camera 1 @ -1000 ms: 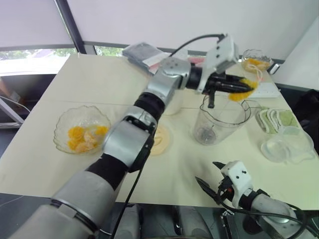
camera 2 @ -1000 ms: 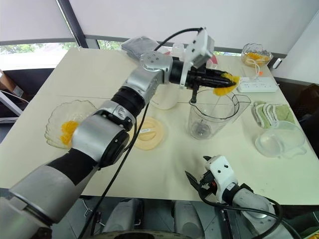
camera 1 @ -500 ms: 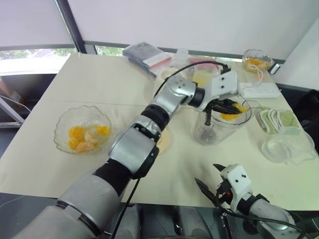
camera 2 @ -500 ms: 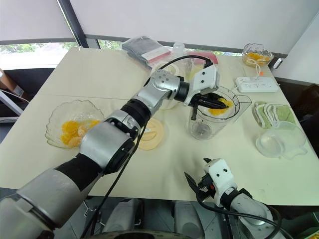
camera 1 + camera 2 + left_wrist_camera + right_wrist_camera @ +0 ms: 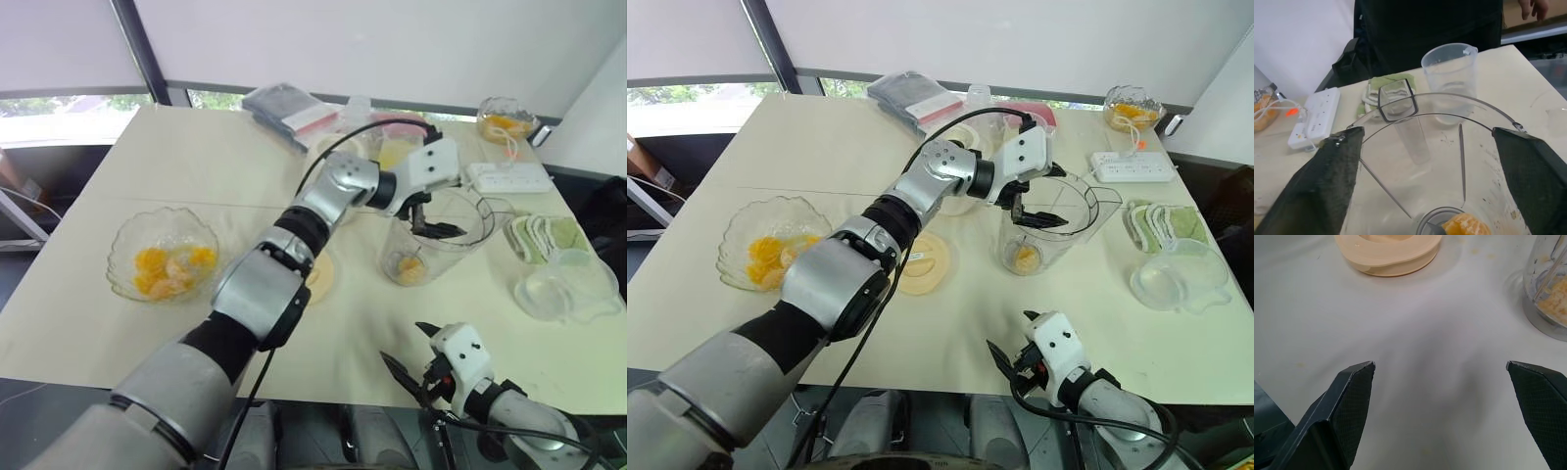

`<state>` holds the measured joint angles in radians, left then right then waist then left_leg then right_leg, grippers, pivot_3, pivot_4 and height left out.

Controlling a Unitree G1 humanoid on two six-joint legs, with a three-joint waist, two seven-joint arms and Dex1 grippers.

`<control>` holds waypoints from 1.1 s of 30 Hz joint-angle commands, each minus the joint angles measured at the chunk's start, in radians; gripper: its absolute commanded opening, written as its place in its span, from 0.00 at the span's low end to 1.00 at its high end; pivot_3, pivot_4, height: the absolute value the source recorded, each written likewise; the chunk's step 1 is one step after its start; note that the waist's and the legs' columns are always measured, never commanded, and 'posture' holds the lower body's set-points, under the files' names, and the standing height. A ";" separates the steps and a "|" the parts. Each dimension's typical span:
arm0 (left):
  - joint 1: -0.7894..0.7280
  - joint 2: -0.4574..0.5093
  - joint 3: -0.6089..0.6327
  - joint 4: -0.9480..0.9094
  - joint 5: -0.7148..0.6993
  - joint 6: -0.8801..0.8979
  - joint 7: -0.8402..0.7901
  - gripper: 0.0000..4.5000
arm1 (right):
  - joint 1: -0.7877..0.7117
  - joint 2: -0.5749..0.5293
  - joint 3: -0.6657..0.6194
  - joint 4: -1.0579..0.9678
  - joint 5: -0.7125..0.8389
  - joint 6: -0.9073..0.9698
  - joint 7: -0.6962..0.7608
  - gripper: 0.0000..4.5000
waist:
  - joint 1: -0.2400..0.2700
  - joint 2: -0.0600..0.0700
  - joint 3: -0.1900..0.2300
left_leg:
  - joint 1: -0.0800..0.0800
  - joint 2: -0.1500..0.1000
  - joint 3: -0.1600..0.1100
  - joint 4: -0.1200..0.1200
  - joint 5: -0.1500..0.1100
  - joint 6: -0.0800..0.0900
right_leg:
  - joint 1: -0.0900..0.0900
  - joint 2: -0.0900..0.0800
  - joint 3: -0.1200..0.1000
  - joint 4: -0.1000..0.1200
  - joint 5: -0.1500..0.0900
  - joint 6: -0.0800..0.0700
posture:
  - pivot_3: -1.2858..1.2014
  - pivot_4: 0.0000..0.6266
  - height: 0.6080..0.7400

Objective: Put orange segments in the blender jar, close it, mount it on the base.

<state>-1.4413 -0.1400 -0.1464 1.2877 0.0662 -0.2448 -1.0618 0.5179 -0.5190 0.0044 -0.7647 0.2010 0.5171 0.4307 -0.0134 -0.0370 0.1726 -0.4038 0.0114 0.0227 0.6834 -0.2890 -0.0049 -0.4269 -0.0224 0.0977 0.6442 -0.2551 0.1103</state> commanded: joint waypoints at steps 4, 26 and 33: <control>-0.023 0.065 0.118 -0.072 -0.109 0.051 -0.044 0.99 | 0.014 0.004 -0.023 -0.027 0.002 -0.016 0.000 1.00 | -0.001 0.000 0.000 | 0.000 0.000 0.000 0.000 0.000 0.000 | 0.000 0.000 0.000 0.001 0.000 0.000 | 0.52 0.24 1.00; 0.777 0.431 -0.029 -1.156 -0.287 0.518 -0.222 0.99 | 0.101 0.332 -0.411 -0.008 -0.066 -0.222 -0.316 1.00 | 0.001 0.009 -0.004 | 0.005 0.005 -0.001 0.000 0.000 -0.001 | 0.002 -0.003 0.000 0.005 0.000 -0.001 | 0.52 0.24 1.00; 0.879 0.427 -0.111 -1.193 -0.282 0.454 -0.216 0.99 | 0.032 0.381 -0.542 0.036 -0.075 -0.237 -0.440 1.00 | -0.001 0.009 -0.005 | 0.010 0.005 0.000 -0.001 0.000 -0.001 | 0.007 -0.003 0.001 0.003 -0.002 -0.004 | 0.52 0.24 1.00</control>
<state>-0.5568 0.2956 -0.2410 0.1356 -0.2078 0.2357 -1.2837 0.6001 -0.1487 -0.4831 -0.7295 0.1283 0.2980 0.0249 -0.0143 -0.0277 0.1674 -0.3940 0.0162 0.0228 0.6821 -0.2887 -0.0054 -0.4197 -0.0253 0.0987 0.6461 -0.2567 0.1067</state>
